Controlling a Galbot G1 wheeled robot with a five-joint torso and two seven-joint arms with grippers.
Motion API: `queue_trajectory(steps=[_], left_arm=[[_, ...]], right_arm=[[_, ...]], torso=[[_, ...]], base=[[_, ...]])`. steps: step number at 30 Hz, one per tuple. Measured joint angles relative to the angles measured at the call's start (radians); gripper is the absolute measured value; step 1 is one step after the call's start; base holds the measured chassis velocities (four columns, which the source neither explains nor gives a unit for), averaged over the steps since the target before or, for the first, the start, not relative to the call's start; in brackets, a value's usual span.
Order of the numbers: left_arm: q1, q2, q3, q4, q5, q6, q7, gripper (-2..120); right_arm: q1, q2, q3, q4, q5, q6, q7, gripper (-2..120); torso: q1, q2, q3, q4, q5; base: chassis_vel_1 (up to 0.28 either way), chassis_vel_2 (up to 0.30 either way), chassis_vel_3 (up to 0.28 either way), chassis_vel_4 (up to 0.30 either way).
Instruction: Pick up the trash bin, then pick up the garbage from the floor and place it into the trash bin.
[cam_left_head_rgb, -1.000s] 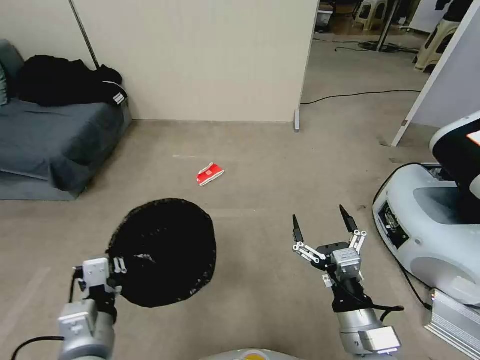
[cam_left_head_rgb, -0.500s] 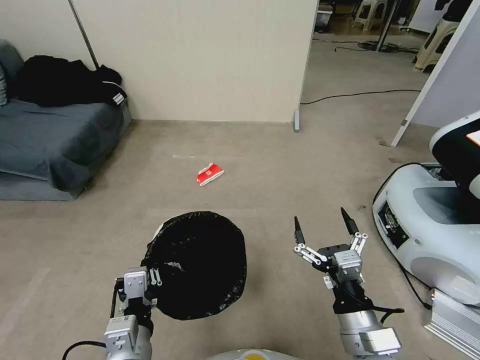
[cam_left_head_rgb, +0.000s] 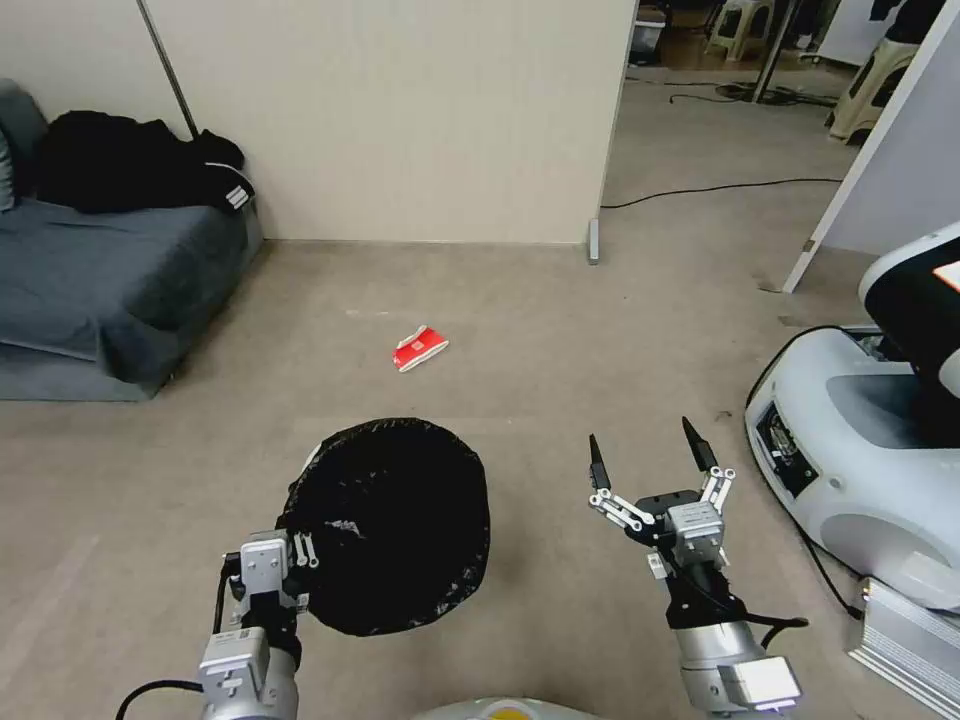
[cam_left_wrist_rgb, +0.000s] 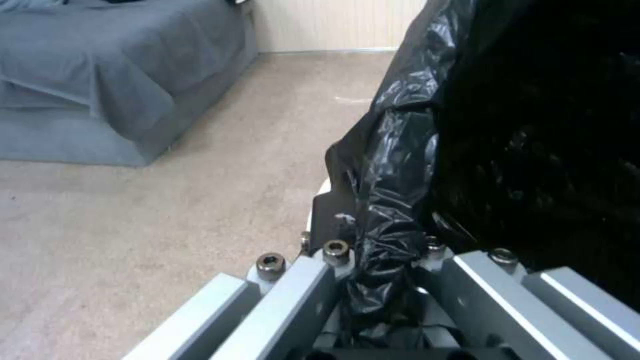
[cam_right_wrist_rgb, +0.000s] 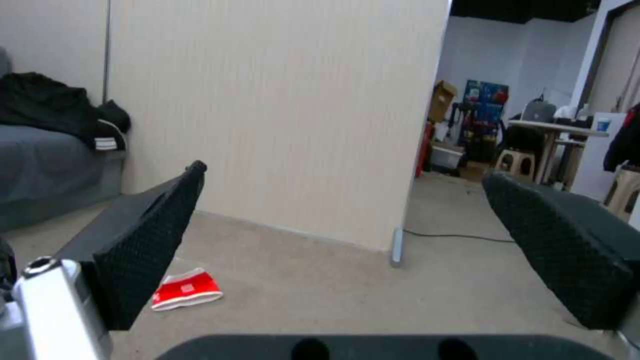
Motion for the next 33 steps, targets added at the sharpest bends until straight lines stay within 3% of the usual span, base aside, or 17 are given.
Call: queue_trajectory(steps=[33], left_arm=[[-0.004, -0.008, -0.031, -0.01, -0.025, -0.002, -0.003, 1]], right_arm=[[-0.001, 0.0, 0.007, 0.008, -0.003, 0.009, -0.033, 100]], torso=[[0.0, 0.0, 0.0, 0.0001, 0.0]], base=[[0.0, 0.0, 0.0, 0.0]])
